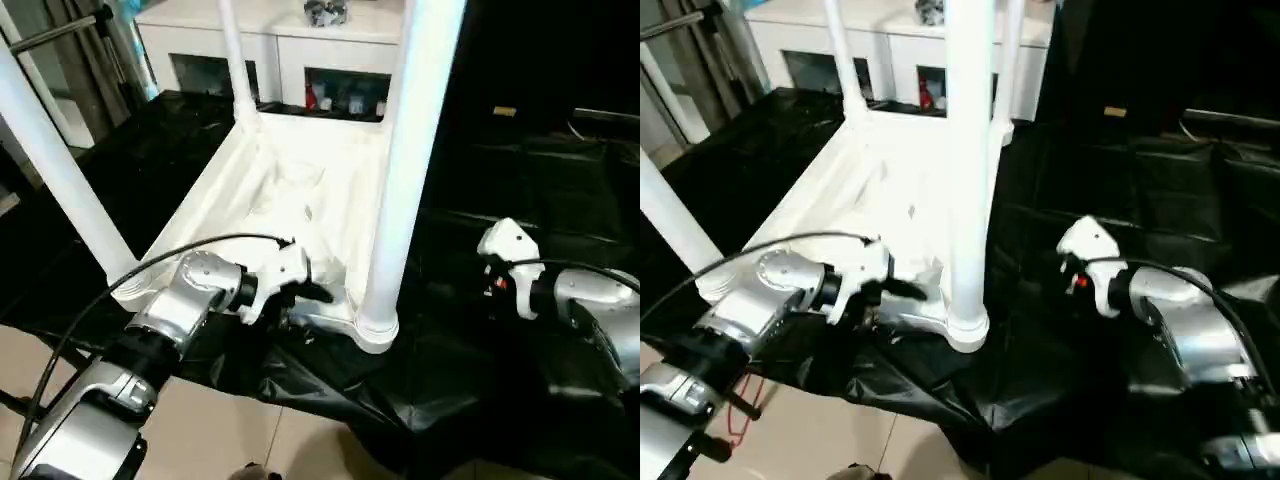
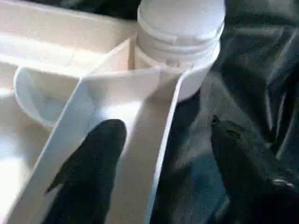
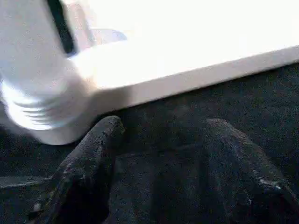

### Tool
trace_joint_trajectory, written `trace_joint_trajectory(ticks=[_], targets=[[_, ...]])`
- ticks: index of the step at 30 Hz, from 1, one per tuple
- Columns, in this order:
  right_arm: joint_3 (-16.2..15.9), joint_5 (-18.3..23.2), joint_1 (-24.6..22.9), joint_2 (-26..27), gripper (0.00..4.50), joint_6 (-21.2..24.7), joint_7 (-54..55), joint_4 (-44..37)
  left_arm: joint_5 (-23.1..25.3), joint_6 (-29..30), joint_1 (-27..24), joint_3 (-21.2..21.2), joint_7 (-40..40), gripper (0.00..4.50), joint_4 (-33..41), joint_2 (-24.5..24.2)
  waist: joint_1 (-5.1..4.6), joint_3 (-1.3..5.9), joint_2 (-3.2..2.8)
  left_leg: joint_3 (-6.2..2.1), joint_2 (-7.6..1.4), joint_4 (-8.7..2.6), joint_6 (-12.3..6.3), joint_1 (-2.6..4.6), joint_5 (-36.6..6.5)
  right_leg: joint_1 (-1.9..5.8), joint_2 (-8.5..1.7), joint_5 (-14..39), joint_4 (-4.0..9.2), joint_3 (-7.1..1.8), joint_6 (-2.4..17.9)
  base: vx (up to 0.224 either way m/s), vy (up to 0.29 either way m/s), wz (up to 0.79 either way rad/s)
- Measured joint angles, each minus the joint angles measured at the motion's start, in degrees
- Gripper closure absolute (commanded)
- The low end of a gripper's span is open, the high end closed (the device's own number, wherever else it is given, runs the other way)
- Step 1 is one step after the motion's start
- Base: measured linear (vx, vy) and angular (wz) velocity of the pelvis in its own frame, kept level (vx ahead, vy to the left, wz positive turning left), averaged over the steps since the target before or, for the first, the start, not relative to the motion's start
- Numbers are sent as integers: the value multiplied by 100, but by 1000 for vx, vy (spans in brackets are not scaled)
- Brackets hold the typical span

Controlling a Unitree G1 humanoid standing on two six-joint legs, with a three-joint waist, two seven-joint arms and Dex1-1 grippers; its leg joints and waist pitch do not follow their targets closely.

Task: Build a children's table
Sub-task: Rotate table base, then rotate leg to tighten

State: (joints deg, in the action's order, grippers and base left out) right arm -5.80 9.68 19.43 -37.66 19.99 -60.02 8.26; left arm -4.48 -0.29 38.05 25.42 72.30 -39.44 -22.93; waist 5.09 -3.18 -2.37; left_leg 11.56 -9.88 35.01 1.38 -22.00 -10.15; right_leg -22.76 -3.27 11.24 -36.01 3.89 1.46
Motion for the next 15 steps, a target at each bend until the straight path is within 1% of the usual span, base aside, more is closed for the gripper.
trace_joint_trajectory(ticks=[2,4,5,6,7,10,12,15], targets=[[-8,93,-83,-95,147,88,-66,-185,67,-150,117,5,6,162,-224,12,7,0,-1,0,0,0,0,-1,0,1,0,0,3,1,0,0,0,0],[-7,197,-157,-132,147,223,-155,-380,109,-335,240,-9,3,167,-551,29,10,1,-2,-1,0,0,-1,-2,0,4,0,0,6,1,0,0,0,0],[-19,201,-182,-150,147,260,-208,-440,142,-394,280,-26,16,182,-679,52,11,2,-2,-1,1,0,-2,-3,-1,4,-1,0,7,1,0,0,0,0],[-28,203,-200,-171,147,295,-246,-499,150,-427,286,-38,32,182,-726,61,12,1,-2,-1,2,0,-2,-4,-1,4,-2,0,8,2,0,0,0,0],[-33,205,-212,-193,147,318,-277,-543,152,-468,307,-47,67,198,-783,74,12,2,-2,-1,1,0,-2,-4,-1,4,-2,0,8,2,0,0,0,0],[-37,209,-269,-219,147,352,-333,-606,156,-540,359,-69,125,217,-928,90,13,2,-2,-2,1,0,-2,-2,-1,6,-2,0,8,4,0,0,0,0],[-64,209,-376,-258,147,372,-368,-643,197,-633,431,-89,159,239,-1104,83,17,3,-4,-3,1,0,-2,-3,-1,6,-2,0,8,6,0,0,0,0],[-101,211,-402,-289,147,446,-374,-692,224,-760,529,-94,224,254,-1340,109,12,5,-7,-3,1,0,-3,-3,-1,5,-2,0,8,5,0,0,0,0]])
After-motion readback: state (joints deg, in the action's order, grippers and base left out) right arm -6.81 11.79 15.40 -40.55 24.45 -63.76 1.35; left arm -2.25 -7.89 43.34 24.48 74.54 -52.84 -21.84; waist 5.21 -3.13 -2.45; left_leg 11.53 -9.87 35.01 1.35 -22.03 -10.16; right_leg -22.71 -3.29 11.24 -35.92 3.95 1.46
